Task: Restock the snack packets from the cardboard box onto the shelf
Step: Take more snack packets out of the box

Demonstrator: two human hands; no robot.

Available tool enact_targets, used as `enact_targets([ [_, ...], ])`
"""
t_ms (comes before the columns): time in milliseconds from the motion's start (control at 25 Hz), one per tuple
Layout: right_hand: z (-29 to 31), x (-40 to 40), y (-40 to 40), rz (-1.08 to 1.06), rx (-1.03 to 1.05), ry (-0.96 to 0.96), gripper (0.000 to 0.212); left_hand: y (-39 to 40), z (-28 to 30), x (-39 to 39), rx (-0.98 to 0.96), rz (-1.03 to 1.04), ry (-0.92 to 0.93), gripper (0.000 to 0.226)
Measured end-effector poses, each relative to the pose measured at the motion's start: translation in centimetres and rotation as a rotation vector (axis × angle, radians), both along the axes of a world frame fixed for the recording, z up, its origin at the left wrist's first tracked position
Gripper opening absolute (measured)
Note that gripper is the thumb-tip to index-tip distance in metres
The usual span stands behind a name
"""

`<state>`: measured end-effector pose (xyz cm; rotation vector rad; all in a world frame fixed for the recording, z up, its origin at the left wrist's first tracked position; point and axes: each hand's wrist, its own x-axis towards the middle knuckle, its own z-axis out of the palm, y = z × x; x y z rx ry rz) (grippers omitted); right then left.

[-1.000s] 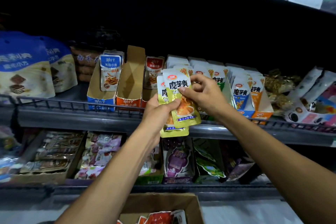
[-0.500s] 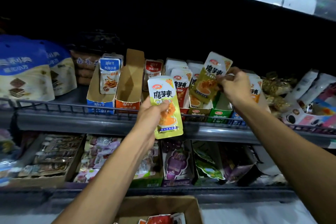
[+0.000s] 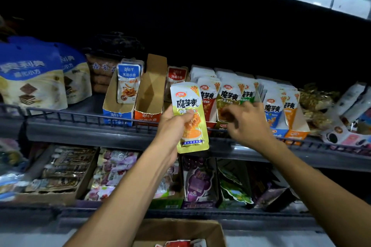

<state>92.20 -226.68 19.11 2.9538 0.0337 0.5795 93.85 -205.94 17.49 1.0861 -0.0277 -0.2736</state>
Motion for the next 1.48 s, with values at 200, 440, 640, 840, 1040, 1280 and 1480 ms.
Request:
enact_targets([
  [200,-0.3,0.6,1.0,-0.063,-0.089,0.300,0.036,-0.4,-0.2,-0.4,0.011,-0.002,0.008,0.018],
  [440,-0.1,-0.5,0.8,0.018,0.070,0.098,0.030,-0.2,-0.3,-0.4,0.014,-0.012,-0.006,0.018],
  [640,2.3,-2.6,5.1,0.255,1.240,0.113,0.022,-0.5,0.2,-1.3,0.053,-0.023,-0.116,0.029],
  [840,2.8,-2.6,4.4,0.292,1.439,0.321,0.025,-0.5,0.4,-1.6,0.052,-0.039,-0.126,0.028],
  [1040,4.7,-0.4,-0.7,0.034,1.468,-0.230,0.018,-0.3,0.1,-0.8,0.086,0.039,-0.081,0.037],
  [1280,2.7,1.8,-1.6,-0.108,1.130,-0.096,0.017,-0.3,0.0,-0.5,0.153,0.093,-0.099,0.034],
  [1480,1.1,2.8,-1.3,-0.205,1.254,-0.188,0.025,-0.7,-0.7,-0.5,0.365,-0.003,-0.264,0.044],
])
